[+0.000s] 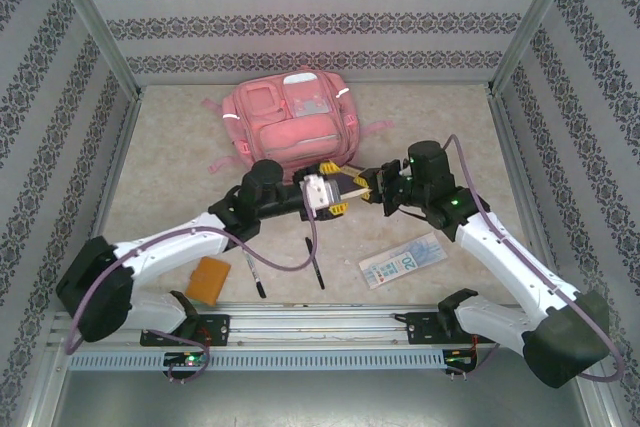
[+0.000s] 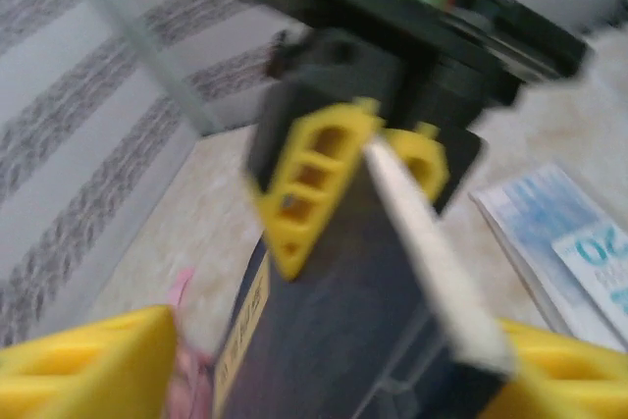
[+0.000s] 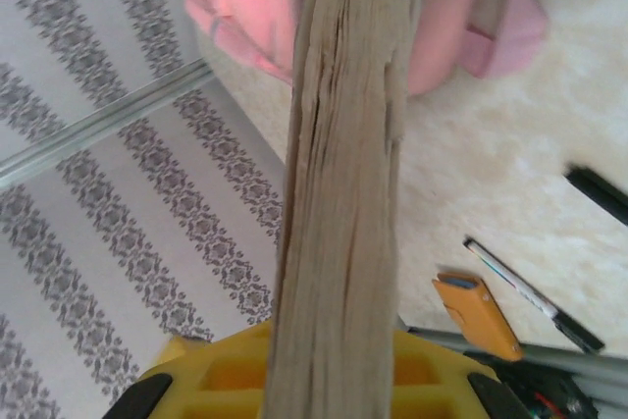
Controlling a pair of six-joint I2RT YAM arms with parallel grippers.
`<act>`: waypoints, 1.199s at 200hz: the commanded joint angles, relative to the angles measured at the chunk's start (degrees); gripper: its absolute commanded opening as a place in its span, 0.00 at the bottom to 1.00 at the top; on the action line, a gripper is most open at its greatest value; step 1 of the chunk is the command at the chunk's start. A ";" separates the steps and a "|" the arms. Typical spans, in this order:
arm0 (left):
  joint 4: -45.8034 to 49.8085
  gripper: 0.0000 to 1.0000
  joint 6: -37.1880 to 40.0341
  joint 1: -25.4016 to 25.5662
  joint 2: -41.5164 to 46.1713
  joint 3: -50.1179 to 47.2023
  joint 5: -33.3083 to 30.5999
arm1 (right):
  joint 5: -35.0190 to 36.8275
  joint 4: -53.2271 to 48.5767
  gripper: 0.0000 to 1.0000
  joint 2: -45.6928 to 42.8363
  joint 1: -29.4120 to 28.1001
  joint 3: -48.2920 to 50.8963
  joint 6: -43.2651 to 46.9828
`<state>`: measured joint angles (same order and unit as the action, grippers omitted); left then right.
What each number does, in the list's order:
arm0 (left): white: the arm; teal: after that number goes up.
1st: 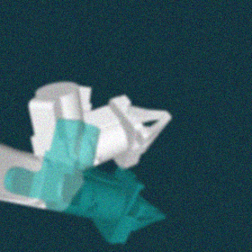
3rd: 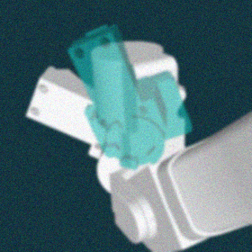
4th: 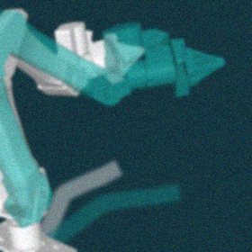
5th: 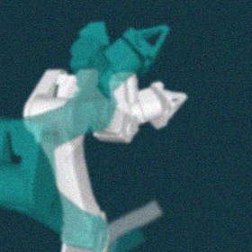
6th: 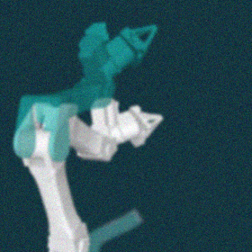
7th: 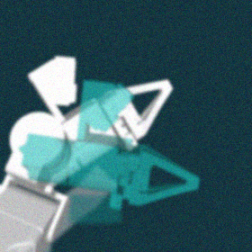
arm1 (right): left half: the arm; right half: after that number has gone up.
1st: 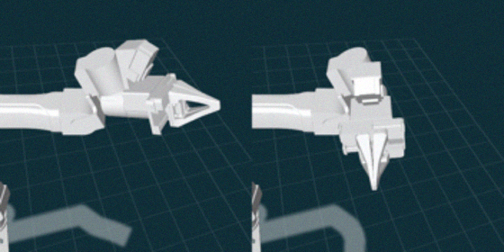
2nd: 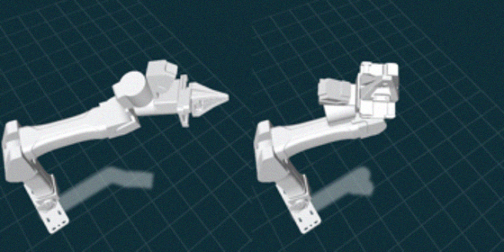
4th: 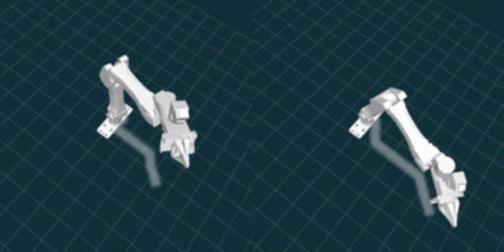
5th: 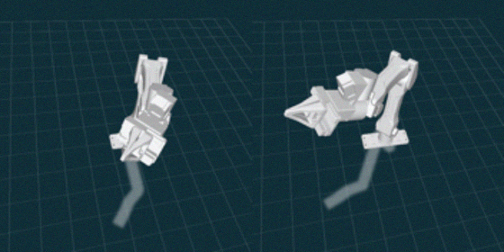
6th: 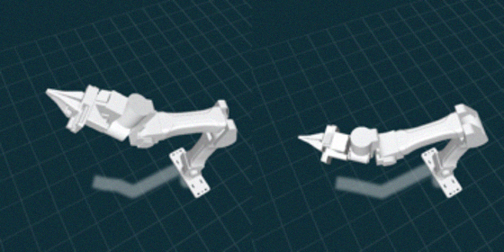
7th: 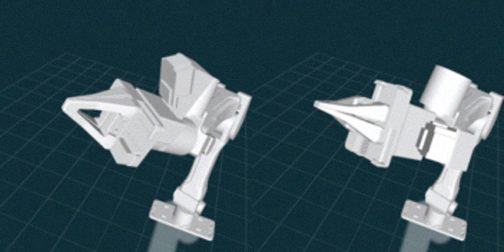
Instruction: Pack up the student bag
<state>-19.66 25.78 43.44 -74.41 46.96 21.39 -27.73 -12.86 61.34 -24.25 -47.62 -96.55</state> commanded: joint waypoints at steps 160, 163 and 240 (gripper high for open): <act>-15.14 0.87 -95.71 -2.92 3.56 5.07 -0.49 | -0.14 38.35 0.07 -7.95 -8.14 0.13 37.64; -16.45 0.87 -95.76 -2.92 3.52 4.80 -0.78 | 0.05 38.35 0.07 -8.17 -8.23 0.54 37.61; -10.41 0.93 -85.90 -3.01 13.42 1.25 -0.63 | 1.48 32.31 0.03 -12.24 -3.53 1.47 39.75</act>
<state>-27.05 -64.07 40.49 -66.13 49.25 21.96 -22.11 24.73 49.30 -28.38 -46.48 -58.94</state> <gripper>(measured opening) 0.930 0.121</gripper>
